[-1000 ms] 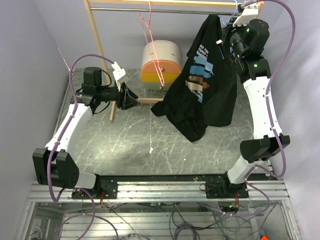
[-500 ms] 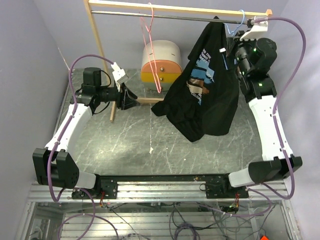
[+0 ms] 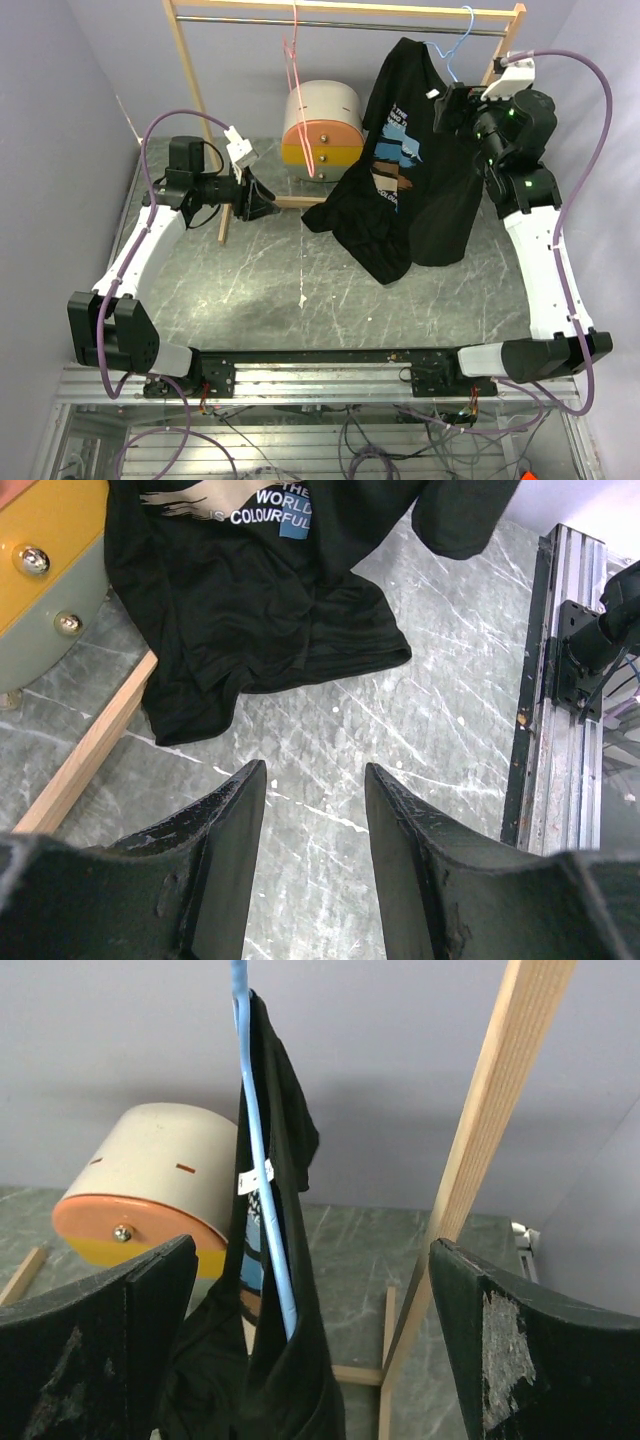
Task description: Place the t-shirt on the hanger
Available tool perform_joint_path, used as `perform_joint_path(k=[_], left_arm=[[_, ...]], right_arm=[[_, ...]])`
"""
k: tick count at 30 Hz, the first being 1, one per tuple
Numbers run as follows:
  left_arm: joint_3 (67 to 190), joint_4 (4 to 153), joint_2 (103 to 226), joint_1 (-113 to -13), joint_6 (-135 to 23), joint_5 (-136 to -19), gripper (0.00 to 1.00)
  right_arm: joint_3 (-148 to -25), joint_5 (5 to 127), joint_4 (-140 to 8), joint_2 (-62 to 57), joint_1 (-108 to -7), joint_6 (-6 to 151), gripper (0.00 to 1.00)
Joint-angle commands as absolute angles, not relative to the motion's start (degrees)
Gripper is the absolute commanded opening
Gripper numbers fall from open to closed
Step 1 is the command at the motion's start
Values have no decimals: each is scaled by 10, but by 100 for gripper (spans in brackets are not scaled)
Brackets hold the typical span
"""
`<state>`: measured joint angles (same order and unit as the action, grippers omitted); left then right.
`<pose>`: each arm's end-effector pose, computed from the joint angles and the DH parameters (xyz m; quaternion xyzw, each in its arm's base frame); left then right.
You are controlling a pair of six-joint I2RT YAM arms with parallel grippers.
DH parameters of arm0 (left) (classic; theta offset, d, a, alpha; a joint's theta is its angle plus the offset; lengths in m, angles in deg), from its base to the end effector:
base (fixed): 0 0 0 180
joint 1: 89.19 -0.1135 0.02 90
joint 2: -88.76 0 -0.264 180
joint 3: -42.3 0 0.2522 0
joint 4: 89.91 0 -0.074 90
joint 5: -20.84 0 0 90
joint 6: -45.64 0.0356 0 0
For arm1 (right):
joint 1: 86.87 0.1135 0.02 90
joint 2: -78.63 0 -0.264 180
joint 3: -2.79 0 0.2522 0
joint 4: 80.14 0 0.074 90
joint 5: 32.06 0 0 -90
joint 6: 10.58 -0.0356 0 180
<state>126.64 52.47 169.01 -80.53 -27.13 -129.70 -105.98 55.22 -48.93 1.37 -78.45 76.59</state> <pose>0.2950 -0.0763 0.3411 0.4029 0.6881 -0.4123 0.4406 0.2835 0.0403 0.5034 -0.0176 0.7050 0.0528 0.7070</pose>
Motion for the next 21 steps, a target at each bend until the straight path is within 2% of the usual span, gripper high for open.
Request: perform_joint_path(k=[1,6,12,21], left_arm=[[1269,513,1683,-812,-257,-1302,54],[1256,521,1672,-812,-269,-1296,55],[1253,535,1677,-812,-288,-1291,55],[1257,526,1682,-812,-284,-1289,54]], right_arm=[[-1075,542,-456,47,-788,749,100],[-1053,484,-419,95,-787,705,100],[-1038,363,-327,128,-787,566,100],[-976,326,-301,172,-787,503,100]])
